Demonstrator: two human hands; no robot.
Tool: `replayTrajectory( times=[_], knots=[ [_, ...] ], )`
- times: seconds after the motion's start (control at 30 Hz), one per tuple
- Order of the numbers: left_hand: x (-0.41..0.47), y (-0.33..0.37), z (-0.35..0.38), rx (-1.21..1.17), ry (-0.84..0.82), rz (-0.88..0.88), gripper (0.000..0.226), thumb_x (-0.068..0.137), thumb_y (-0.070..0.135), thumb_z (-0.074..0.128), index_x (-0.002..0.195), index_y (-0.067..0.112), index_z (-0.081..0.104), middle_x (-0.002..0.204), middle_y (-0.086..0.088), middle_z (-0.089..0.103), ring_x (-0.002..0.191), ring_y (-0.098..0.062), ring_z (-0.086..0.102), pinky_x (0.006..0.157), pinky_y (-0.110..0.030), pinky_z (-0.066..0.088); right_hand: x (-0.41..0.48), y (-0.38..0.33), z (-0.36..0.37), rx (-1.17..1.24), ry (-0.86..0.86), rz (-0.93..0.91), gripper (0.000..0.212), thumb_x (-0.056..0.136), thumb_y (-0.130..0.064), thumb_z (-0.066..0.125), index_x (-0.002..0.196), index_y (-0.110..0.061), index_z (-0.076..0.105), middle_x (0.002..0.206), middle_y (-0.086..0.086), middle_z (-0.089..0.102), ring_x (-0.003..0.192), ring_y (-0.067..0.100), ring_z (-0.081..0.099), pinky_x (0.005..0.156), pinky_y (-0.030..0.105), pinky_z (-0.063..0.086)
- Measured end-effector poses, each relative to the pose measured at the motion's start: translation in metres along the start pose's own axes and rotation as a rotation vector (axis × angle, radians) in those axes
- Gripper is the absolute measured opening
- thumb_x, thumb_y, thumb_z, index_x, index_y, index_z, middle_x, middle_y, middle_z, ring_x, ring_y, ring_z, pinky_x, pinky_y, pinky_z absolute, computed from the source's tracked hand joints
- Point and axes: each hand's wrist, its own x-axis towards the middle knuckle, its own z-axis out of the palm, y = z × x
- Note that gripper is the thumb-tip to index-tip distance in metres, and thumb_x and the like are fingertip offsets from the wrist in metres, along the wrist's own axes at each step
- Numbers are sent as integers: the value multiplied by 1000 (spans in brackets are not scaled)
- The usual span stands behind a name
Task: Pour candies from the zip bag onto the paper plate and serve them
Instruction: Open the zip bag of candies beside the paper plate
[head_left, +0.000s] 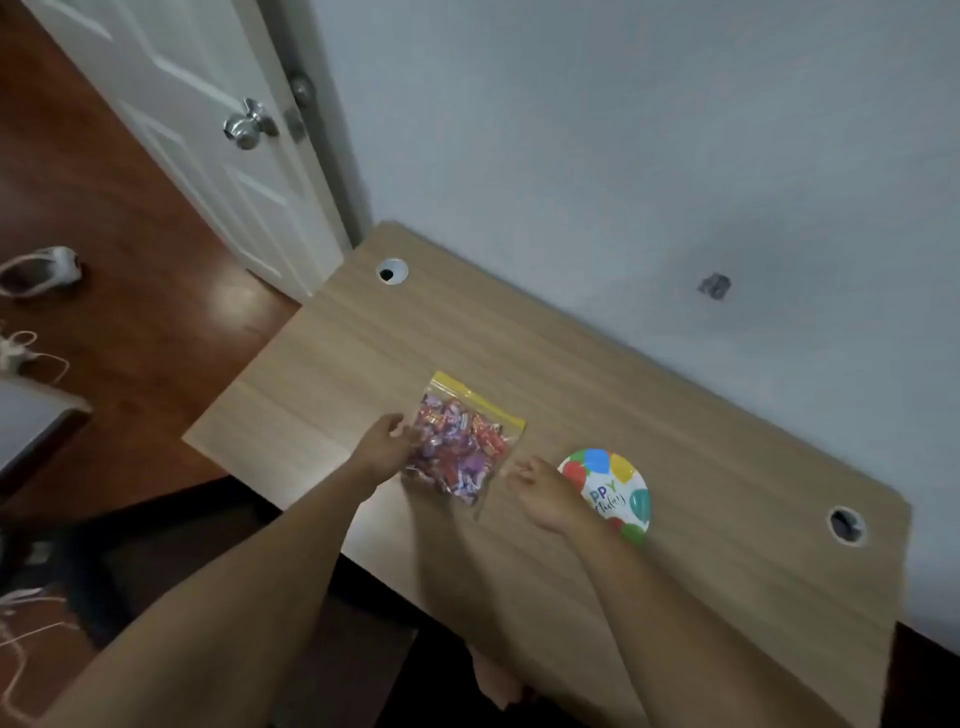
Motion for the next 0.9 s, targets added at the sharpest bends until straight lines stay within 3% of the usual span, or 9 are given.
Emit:
replayTrajectory(
  times=[0.07, 0.13, 0.27, 0.4, 0.57, 0.67, 0.77, 0.83, 0.9],
  knots=[
    [4, -5, 6, -80, -2, -64, 69, 102, 34, 69, 160, 7, 43, 157, -13, 54, 125, -31, 64, 101, -43, 58, 1, -4, 8, 60, -10, 24, 61, 104, -45, 58, 155, -13, 45, 154, 6, 59, 132, 21, 61, 85, 25, 50],
    [8, -9, 14, -108, -7, -91, 63, 104, 31, 67, 157, 5, 46, 145, -9, 61, 114, -26, 65, 88, -34, 57, -2, -3, 14, 93, -26, 39, 63, 106, -41, 57, 159, -12, 40, 157, 7, 56, 136, 21, 59, 92, 23, 43],
    [24, -20, 28, -95, 72, -108, 77, 90, 54, 79, 153, 15, 55, 143, -6, 68, 126, -28, 66, 113, -46, 53, 2, 6, 22, 128, -23, 65, 67, 107, -44, 56, 162, -13, 34, 162, 7, 50, 145, 21, 50, 102, 21, 33],
    [49, -31, 44, 142, 128, -92, 79, 79, 75, 75, 144, 31, 65, 126, -4, 75, 124, -32, 66, 112, -49, 52, 8, 17, 20, 120, 11, 68, 69, 108, -45, 55, 165, -17, 29, 170, 6, 39, 151, 23, 44, 105, 23, 31],
    [60, -39, 60, 139, 74, -96, 37, 78, 47, 70, 111, 33, 74, 111, -10, 81, 111, -36, 74, 104, -48, 57, 18, 16, 3, 79, 63, 35, 67, 108, -37, 57, 165, -14, 30, 170, 5, 38, 150, 24, 45, 105, 23, 30],
    [38, -26, 64, 131, 71, 36, 17, 92, 32, 77, 107, 26, 76, 102, -9, 79, 100, -32, 73, 90, -36, 58, 19, 11, -10, 43, 103, -1, 68, 105, -42, 60, 163, -16, 35, 163, 7, 47, 147, 26, 48, 111, 30, 36],
    [18, -20, 67, 153, 76, 194, 15, 98, 14, 74, 112, 11, 79, 101, -8, 69, 93, -24, 66, 85, -29, 51, 18, 12, -21, -11, 129, -44, 67, 103, -44, 62, 161, -19, 38, 147, 3, 56, 143, 29, 51, 119, 43, 42],
    [6, -21, 66, 162, 79, 271, 18, 97, 5, 71, 112, 12, 79, 110, -9, 67, 98, -24, 66, 94, -35, 55, 14, 13, -28, -49, 128, -76, 66, 104, -44, 61, 161, -20, 39, 155, 3, 52, 147, 27, 47, 122, 41, 38],
    [-7, -22, 64, 165, 70, 339, 24, 96, 0, 69, 104, 21, 79, 108, -5, 68, 93, -13, 66, 88, -26, 54, 7, 14, -35, -59, 106, -84, 65, 105, -46, 59, 161, -21, 39, 164, 0, 46, 152, 22, 42, 121, 36, 35]
  ],
)
